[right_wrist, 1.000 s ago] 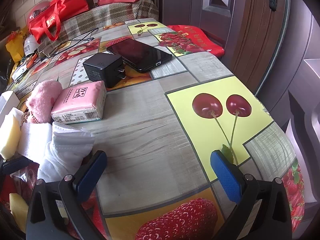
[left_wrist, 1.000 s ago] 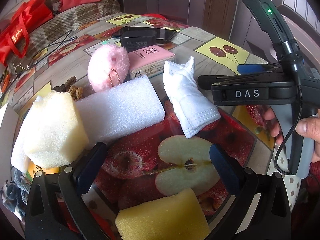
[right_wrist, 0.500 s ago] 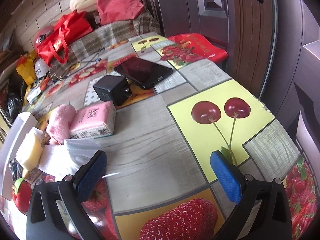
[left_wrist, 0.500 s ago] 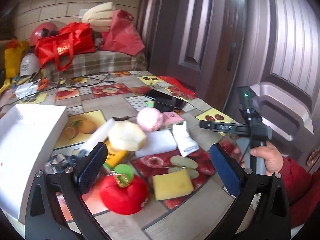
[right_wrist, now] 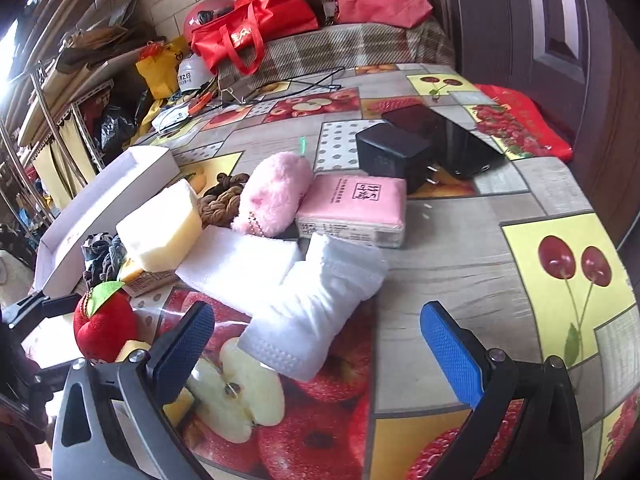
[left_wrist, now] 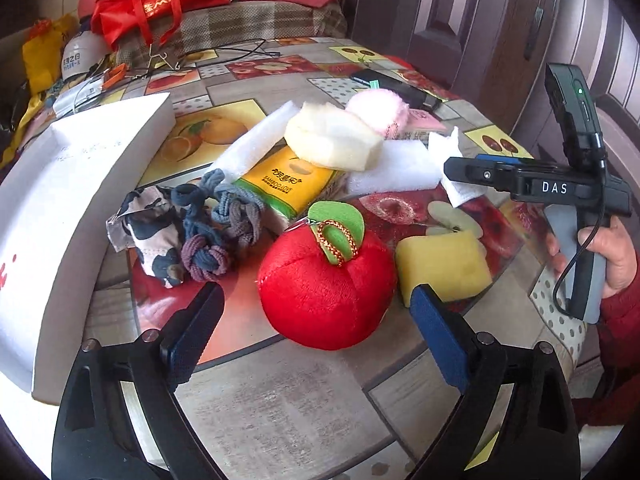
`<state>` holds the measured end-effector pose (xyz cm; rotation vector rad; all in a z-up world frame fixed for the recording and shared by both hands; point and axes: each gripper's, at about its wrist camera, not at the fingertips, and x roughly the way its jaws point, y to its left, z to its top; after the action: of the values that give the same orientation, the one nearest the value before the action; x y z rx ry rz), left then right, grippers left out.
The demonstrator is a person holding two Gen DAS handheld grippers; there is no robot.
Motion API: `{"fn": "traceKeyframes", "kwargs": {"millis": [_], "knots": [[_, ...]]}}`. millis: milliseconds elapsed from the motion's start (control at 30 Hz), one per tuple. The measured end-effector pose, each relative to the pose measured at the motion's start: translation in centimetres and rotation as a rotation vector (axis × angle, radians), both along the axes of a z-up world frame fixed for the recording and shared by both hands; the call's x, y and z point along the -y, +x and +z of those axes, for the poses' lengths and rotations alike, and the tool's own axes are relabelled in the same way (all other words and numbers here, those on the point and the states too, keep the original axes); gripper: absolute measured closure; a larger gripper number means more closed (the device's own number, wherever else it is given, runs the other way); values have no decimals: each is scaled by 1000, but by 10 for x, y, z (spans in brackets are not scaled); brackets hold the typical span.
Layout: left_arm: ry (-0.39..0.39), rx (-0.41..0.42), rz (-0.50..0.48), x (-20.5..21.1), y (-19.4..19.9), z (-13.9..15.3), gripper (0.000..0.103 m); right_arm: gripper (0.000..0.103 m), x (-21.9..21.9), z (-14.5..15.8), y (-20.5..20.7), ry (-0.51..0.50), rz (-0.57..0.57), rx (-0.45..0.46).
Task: Organize soft objects
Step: 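Close right tool on the white mask while left tool grasps the red apple plush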
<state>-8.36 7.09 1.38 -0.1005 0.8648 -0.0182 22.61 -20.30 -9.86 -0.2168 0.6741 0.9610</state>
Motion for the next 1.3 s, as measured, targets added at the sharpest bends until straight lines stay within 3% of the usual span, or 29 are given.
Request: {"fn": "traceKeyframes", "kwargs": {"millis": [67,100,133,167,200,233,333,433,500,600,700,900,1300], "knots": [[1,-12,-11,2,9,-2,11,11,-8,-4,1,-19,5,5],[8,-20,-13,3,13,-5,20,14,-11,-7,1,-33,6,5],[14,-33,-12,3,18,-7,32,24,-13,-8,1,-41,6,9],[13,-42,-19,3,20,-10,36,32,-12,-8,1,-39,7,21],[19,-34,-28,4,20,-9,38,39,-11,-8,0,-33,19,23],[17,-24,-41,5,18,-8,41,52,-10,-8,1,-31,24,23],[37,28,-53,7,9,1,42,60,-2,-9,4,-6,23,15],[64,133,-27,3,-8,14,42,61,14,-3,8,87,0,7],[85,233,26,-6,-24,25,42,61,28,7,0,165,-4,59],[145,385,166,-23,-48,39,42,61,46,23,-24,301,11,186],[180,457,330,-47,-65,45,41,61,55,32,-46,406,23,280],[195,425,523,-87,-77,40,41,61,33,33,-57,416,65,268],[227,363,690,-125,-85,29,41,61,-21,28,-89,340,204,347]]}}
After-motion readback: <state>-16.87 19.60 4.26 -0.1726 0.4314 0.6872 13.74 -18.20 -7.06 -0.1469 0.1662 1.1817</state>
